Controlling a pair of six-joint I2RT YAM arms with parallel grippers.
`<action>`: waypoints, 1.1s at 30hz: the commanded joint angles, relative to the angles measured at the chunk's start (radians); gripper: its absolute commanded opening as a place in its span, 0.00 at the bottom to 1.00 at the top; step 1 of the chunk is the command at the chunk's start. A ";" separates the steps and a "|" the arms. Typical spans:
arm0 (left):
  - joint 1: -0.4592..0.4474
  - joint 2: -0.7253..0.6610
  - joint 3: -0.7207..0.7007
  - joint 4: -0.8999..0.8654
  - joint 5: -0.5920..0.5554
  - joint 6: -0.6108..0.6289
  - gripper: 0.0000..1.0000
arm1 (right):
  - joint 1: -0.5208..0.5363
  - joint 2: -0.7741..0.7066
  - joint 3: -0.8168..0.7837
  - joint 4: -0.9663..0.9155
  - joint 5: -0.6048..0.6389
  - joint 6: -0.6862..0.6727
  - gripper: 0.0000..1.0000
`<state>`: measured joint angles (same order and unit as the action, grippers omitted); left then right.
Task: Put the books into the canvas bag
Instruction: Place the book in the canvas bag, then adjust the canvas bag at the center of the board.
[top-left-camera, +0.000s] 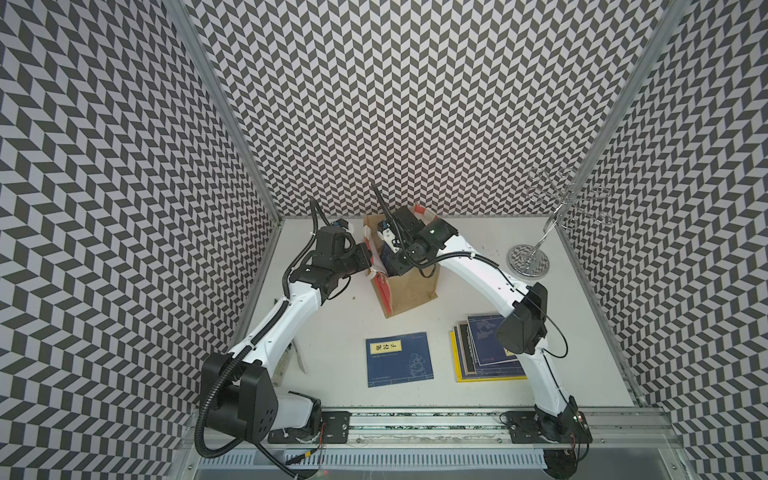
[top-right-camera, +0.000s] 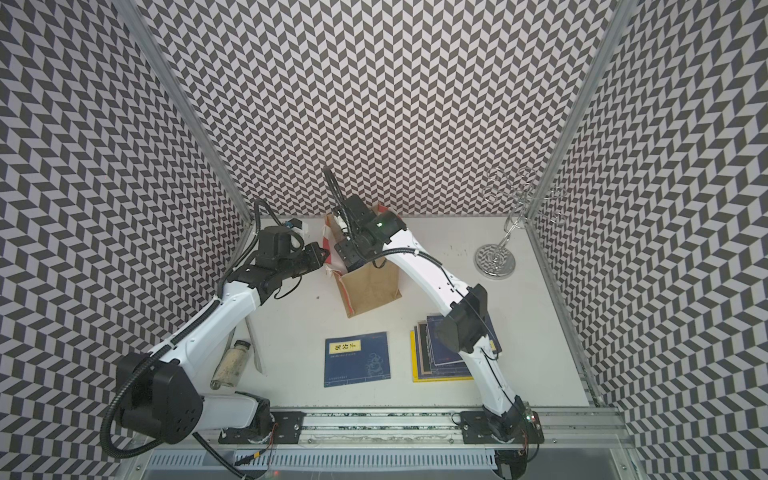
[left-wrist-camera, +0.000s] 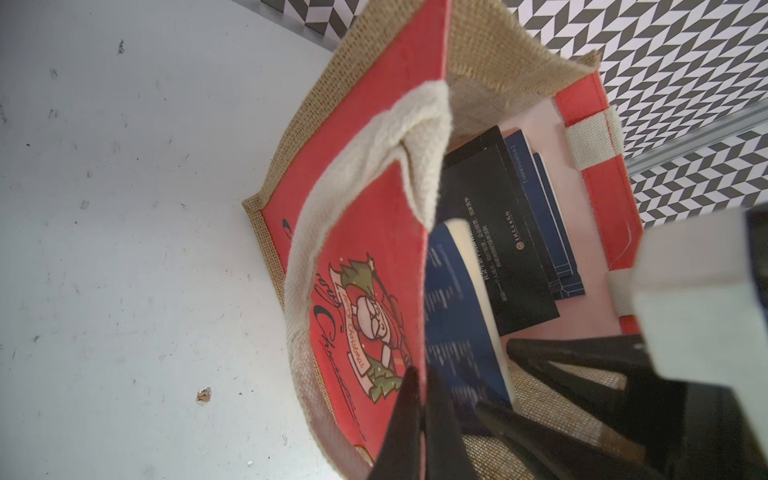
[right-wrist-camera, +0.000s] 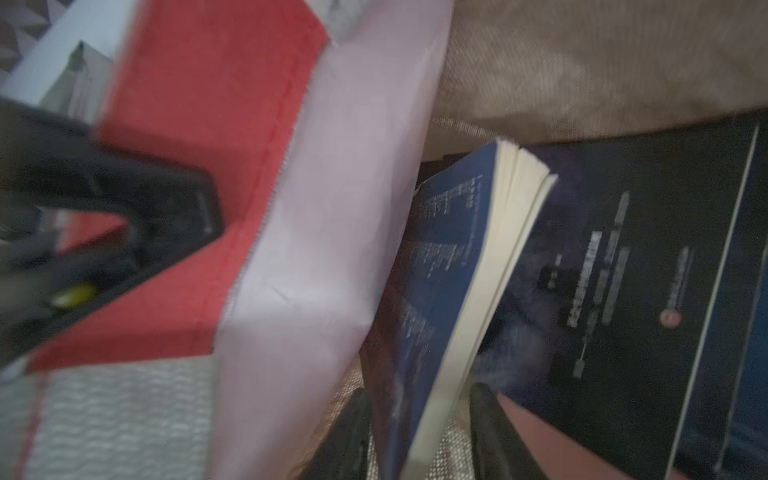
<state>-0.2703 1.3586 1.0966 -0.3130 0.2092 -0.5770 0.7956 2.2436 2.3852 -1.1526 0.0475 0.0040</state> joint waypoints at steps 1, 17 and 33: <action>0.016 -0.021 -0.012 0.048 0.016 0.000 0.00 | -0.003 -0.011 0.081 0.029 0.015 -0.002 0.57; 0.040 -0.010 -0.021 0.054 0.041 -0.004 0.00 | -0.309 -0.167 -0.016 0.126 0.127 0.029 0.89; 0.045 -0.029 -0.033 0.059 0.044 -0.004 0.00 | -0.400 -0.205 -0.304 0.286 -0.247 0.017 0.83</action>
<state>-0.2386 1.3582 1.0744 -0.2840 0.2604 -0.5804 0.3962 2.0720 2.1033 -0.9218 -0.1097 0.0265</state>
